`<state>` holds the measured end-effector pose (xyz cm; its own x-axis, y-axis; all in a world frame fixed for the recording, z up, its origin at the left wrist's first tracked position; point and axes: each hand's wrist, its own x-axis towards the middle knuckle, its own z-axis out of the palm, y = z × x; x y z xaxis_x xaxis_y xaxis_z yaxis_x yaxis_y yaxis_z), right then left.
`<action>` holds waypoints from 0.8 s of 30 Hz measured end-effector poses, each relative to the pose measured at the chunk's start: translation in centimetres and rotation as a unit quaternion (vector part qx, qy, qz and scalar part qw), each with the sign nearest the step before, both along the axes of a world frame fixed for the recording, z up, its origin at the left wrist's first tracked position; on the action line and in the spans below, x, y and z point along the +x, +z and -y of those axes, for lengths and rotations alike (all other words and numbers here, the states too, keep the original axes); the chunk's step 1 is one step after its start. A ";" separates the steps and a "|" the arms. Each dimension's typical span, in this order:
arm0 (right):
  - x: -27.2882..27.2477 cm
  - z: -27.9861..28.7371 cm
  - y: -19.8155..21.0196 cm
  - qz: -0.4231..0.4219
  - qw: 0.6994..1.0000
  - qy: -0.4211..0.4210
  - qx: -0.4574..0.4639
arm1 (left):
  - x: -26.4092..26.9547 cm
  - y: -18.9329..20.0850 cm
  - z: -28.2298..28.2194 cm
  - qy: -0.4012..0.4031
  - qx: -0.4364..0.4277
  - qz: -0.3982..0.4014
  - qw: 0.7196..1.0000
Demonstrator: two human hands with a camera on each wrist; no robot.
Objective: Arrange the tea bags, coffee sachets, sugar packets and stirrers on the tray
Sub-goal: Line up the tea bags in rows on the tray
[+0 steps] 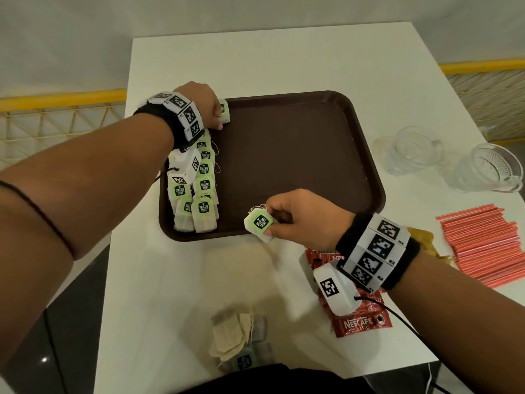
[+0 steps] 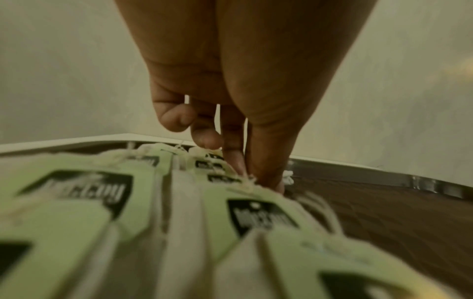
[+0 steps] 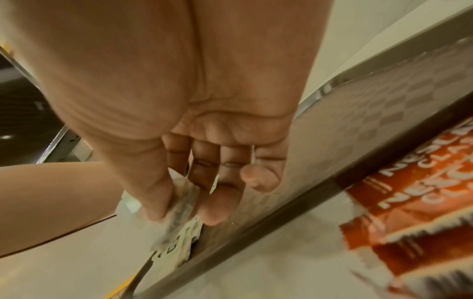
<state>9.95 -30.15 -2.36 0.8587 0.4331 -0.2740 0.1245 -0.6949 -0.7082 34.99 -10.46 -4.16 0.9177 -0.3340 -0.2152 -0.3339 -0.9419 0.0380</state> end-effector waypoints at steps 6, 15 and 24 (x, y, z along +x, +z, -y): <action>0.9 -0.2 -0.3 -0.009 0.999 -0.028 0.034 | -0.5 -0.1 -0.4 -0.010 0.013 0.003 1.000; 1.3 -0.3 0.8 -0.016 0.996 -0.063 0.061 | -1.4 0.6 0.0 -0.050 0.010 0.000 0.999; 2.4 -0.1 -0.5 0.050 0.973 -0.202 0.096 | -6.2 8.0 0.9 -0.098 -0.216 -0.002 0.972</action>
